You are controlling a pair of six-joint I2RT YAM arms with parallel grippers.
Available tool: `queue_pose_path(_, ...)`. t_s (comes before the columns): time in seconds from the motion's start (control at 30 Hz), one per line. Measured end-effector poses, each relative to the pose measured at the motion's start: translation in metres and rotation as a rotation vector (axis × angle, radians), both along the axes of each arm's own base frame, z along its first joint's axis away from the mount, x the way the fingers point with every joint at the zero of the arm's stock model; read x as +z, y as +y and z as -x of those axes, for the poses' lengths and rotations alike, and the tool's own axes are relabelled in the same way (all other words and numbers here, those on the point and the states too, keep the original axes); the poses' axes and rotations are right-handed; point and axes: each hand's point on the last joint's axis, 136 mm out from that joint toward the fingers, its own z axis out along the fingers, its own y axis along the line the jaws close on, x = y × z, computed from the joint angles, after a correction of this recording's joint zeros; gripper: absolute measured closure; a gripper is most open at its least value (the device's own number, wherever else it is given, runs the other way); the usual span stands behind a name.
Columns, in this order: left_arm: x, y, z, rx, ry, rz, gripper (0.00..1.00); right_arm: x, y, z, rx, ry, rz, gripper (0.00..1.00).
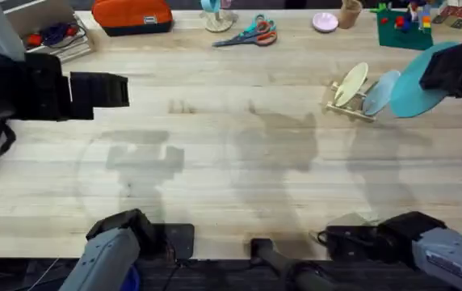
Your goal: Pick up the plates from the table one by one and place each into a slot on the dish rack.
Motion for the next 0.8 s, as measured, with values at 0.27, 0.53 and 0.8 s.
queue_pose_path(0.27,0.0,0.0,0.0,0.0,0.0,0.0,0.007,0.001,-0.005,-0.001,-0.026,-0.008,0.018,0.97)
queue_pose_path(0.53,0.0,0.0,0.0,0.0,0.0,0.0,0.007,-0.012,-0.011,-0.016,-0.068,0.048,0.047,0.97)
queue_pose_path(0.8,0.0,0.0,0.0,0.0,0.0,0.0,0.007,-0.019,-0.02,-0.028,-0.111,0.072,0.057,0.97)
